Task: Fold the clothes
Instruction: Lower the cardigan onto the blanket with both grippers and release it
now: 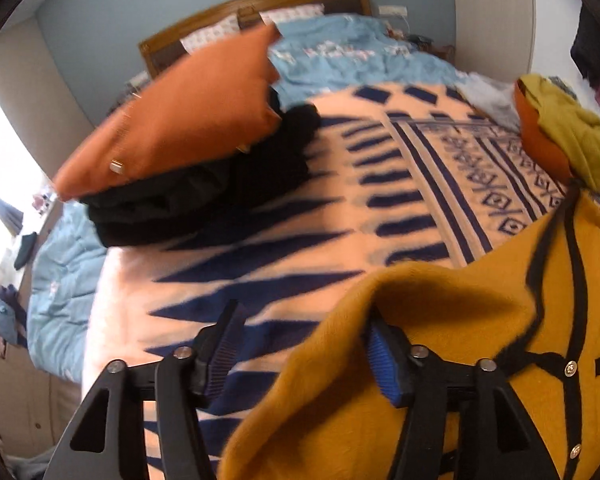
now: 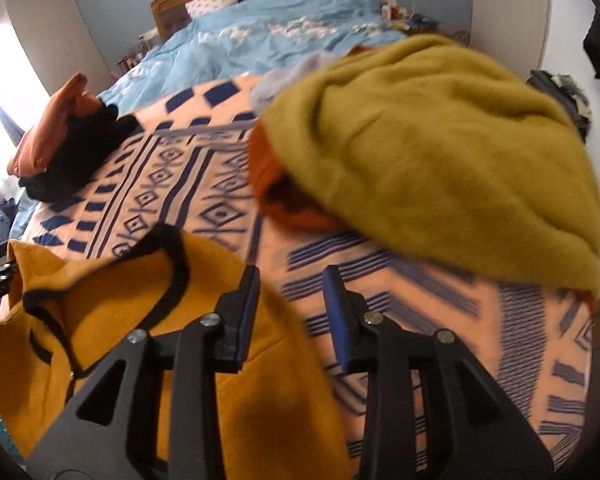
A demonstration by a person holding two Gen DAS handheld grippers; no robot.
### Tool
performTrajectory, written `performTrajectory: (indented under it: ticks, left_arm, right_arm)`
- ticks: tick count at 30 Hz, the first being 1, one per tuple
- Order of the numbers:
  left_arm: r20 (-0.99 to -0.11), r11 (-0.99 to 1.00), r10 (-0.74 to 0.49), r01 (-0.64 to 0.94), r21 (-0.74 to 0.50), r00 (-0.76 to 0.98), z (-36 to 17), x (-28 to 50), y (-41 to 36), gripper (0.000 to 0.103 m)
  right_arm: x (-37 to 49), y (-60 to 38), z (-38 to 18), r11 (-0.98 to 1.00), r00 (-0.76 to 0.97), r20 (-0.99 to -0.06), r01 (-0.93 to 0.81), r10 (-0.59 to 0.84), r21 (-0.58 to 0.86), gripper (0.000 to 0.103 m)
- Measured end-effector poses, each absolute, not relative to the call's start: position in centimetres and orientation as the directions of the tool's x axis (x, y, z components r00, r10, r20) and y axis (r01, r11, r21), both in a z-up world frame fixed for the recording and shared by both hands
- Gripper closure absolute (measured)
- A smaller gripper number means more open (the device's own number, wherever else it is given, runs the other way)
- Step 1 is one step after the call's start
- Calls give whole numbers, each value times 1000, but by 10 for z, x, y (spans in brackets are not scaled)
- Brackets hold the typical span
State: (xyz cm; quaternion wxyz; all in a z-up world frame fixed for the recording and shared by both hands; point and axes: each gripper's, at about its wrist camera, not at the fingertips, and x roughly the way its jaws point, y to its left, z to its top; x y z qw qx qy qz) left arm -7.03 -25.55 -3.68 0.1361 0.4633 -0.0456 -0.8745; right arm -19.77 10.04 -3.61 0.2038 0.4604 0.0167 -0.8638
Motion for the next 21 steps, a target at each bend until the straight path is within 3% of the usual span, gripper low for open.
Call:
performTrajectory:
  ticks: [2, 5, 7, 11, 17, 19, 21]
  left_arm:
    - [-773, -964, -265, 177, 198, -577, -21, -54, -253, 35]
    - [-749, -980, -192, 90, 175, -634, -1, -29, -241, 29]
    - [-748, -986, -126, 1, 165, -651, 1, -22, -227, 26]
    - [-791, -978, -43, -135, 157, -611, -24, -40, -199, 25]
    - [-855, -985, -62, -106, 135, -514, -75, -80, -192, 25]
    - [-847, -988, -48, -101, 119, -529, -77, -76, -193, 25]
    - [-831, -994, -7, -89, 68, -556, -71, -68, -196, 25]
  right_arm:
    - [-189, 98, -28, -896, -500, -793, 426, -348, 124, 67]
    - [-171, 83, -22, -840, -483, -798, 541, -360, 52, 49]
    - [-161, 69, -26, -812, -479, -814, 583, -327, -16, 48]
    - [-166, 70, -45, -825, -434, -836, 564, -335, 38, 48]
    - [-148, 111, -43, -834, -384, -825, 523, -414, 176, 48]
    - [-128, 136, -36, -829, -380, -814, 521, -439, 204, 42]
    - [-102, 164, -32, -832, -380, -808, 507, -450, 225, 26]
